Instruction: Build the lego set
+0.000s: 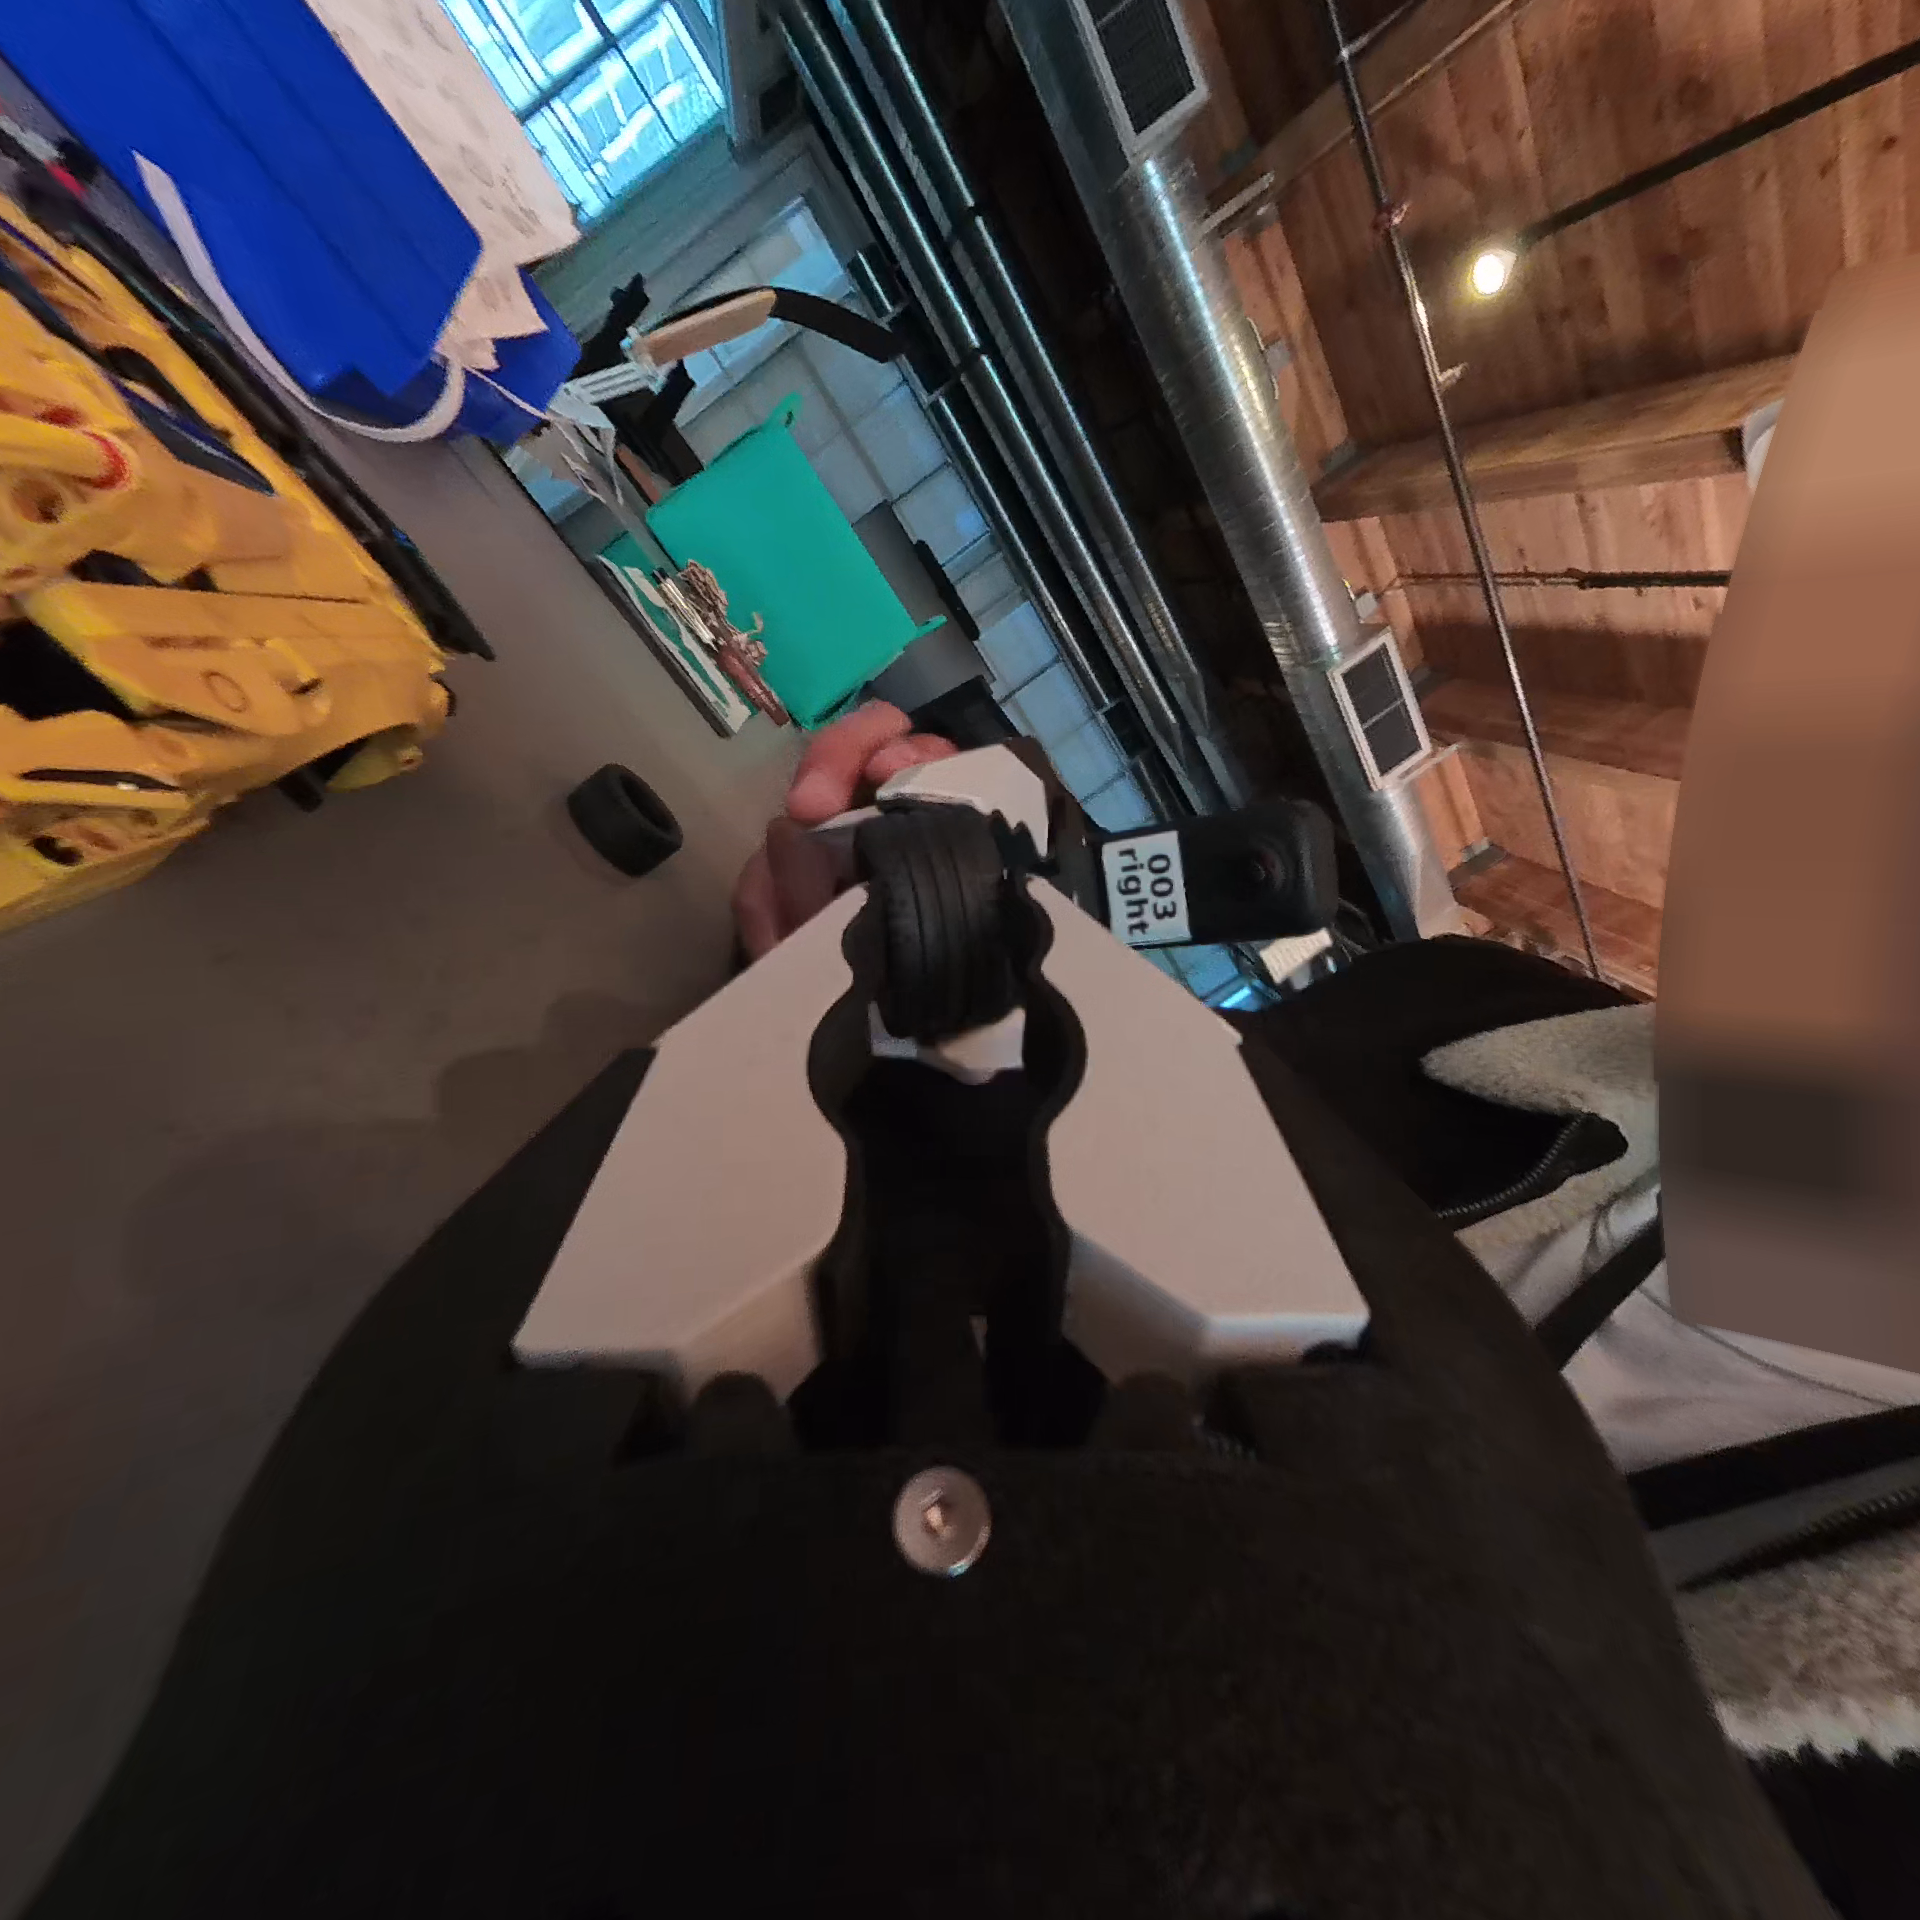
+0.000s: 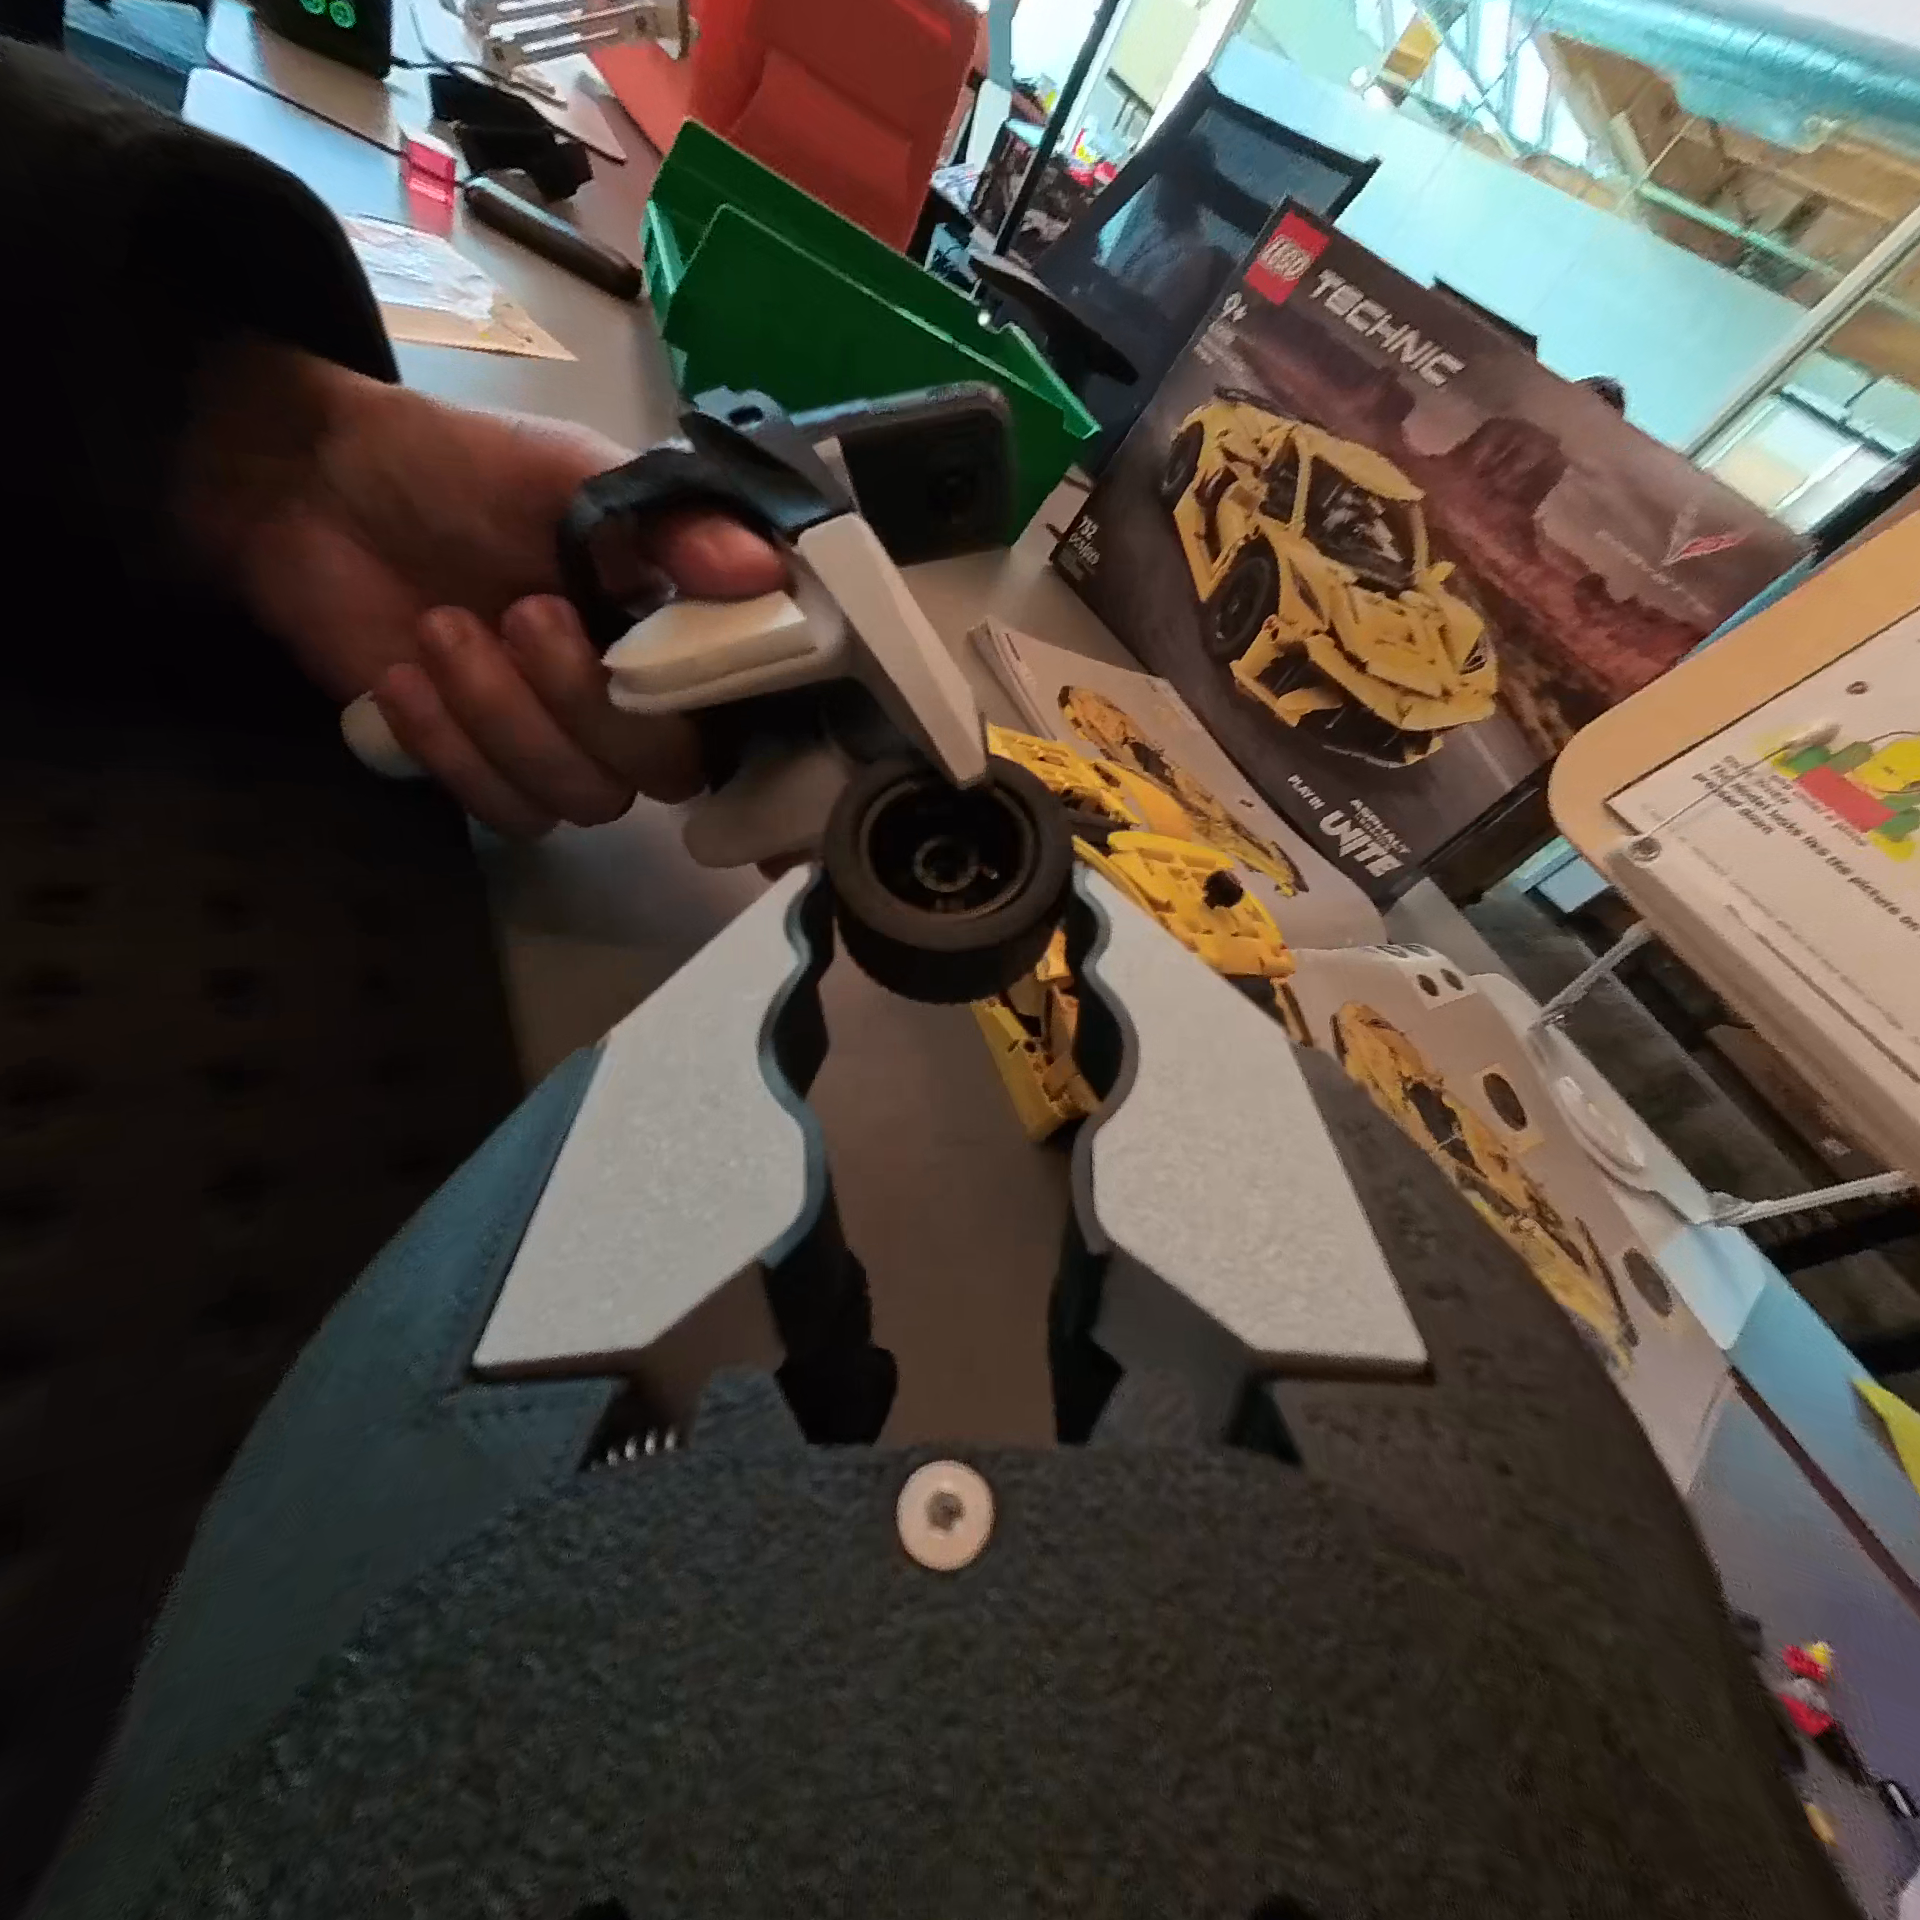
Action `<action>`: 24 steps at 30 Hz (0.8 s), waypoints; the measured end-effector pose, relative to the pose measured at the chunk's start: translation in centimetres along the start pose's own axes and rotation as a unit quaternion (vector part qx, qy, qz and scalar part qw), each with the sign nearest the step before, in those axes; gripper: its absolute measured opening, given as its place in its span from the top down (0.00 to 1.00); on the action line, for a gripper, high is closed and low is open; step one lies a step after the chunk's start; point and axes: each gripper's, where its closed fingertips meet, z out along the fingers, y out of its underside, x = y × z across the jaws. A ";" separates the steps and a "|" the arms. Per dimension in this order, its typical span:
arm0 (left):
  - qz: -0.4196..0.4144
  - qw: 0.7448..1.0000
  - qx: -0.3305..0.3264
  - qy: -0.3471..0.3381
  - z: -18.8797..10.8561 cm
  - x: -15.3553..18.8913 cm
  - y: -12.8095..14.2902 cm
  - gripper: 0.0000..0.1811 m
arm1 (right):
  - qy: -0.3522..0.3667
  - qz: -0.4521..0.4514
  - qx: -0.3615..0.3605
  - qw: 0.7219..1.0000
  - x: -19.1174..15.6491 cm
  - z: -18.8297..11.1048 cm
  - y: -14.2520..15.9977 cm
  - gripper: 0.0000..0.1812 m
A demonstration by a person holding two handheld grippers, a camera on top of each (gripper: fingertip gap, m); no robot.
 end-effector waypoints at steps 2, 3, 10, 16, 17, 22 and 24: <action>-0.001 1.000 0.000 0.008 0.1 0.2 0.1 0.87 | -0.002 -0.002 0.003 1.000 0.0 -0.1 -0.2 0.76; 0.001 1.000 0.001 0.008 0.1 0.2 0.0 0.86 | -0.004 0.000 0.001 1.000 0.1 -0.1 -0.2 0.77; 0.156 0.984 0.068 -0.053 -0.7 1.1 -2.1 0.77 | -0.079 0.152 0.010 0.985 0.6 -0.6 -0.1 0.78; 0.244 0.965 0.050 -0.079 -0.6 1.8 -1.5 1.00 | -0.118 0.187 0.040 0.974 0.1 -1.3 -1.1 0.78; 0.243 0.965 0.052 -0.082 -0.6 1.8 -1.6 1.00 | -0.119 0.188 0.042 0.974 0.1 -1.3 -1.2 0.78; 0.296 0.948 0.032 -0.109 0.0 1.6 -0.8 1.00 | -0.124 0.204 0.037 0.970 0.0 -1.4 -1.0 0.78; 0.302 0.946 0.025 -0.116 0.1 1.5 -0.6 1.00 | -0.127 0.206 0.035 0.970 0.0 -1.3 -0.9 0.78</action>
